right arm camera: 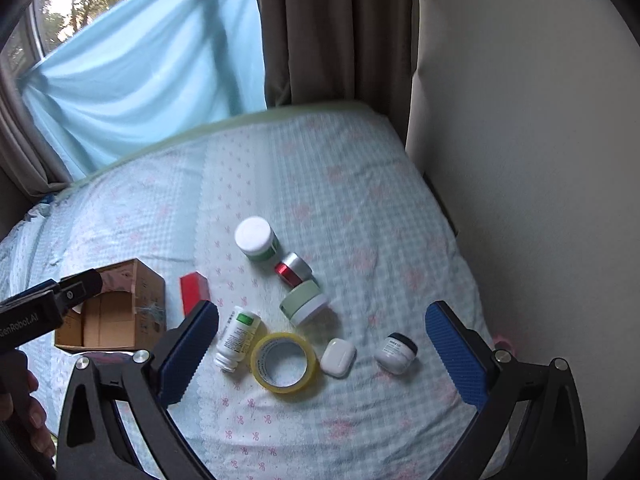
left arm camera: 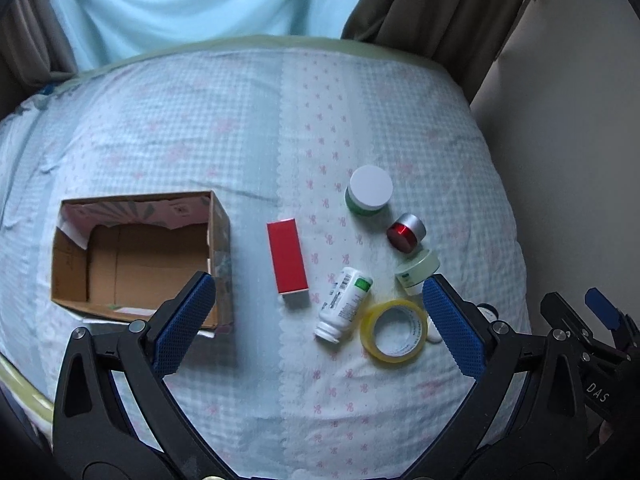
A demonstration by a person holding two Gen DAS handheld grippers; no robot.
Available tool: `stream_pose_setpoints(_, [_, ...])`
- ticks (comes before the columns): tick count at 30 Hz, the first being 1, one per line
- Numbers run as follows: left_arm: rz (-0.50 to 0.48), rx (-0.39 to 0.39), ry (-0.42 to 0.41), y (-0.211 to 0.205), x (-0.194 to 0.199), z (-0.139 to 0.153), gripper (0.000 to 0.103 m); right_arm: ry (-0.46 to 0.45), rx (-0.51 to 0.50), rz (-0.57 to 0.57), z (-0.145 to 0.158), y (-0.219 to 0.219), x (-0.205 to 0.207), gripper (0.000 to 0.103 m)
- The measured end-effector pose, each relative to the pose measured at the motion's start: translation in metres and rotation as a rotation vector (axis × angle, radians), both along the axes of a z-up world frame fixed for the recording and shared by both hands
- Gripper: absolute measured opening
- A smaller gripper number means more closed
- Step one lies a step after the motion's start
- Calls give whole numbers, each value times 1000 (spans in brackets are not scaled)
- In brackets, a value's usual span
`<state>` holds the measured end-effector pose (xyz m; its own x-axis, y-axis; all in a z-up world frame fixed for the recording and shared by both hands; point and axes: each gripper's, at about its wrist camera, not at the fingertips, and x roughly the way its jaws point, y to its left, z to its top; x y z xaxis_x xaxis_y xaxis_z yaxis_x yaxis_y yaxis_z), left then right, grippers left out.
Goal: Organize rigid objects
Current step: 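Grasp the red box with the left tool while the right tool grasps the pale green jar, then carry the red box and pale green jar together into the cardboard box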
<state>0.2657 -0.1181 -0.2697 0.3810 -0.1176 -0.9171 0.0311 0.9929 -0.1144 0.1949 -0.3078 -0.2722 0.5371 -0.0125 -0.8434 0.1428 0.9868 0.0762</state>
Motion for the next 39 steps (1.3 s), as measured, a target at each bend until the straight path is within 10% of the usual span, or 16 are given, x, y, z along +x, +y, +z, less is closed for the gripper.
stream_pose_setpoints(20, [92,44,357,4,95,-212,96,464,223,-196,-215,3,130,93])
stream_pose_setpoints(30, [156,19,464,17,106,-264,69,565,299,-334,-258,-3,147,65])
stream_pose_setpoints(34, [156,24,455,19,107,-262,38,569,319,-359,-263,-10,152,50])
stream_pose_setpoints(39, [170,-11,458,27,109,-263,38,559,328,-367,-257,-27,151,42])
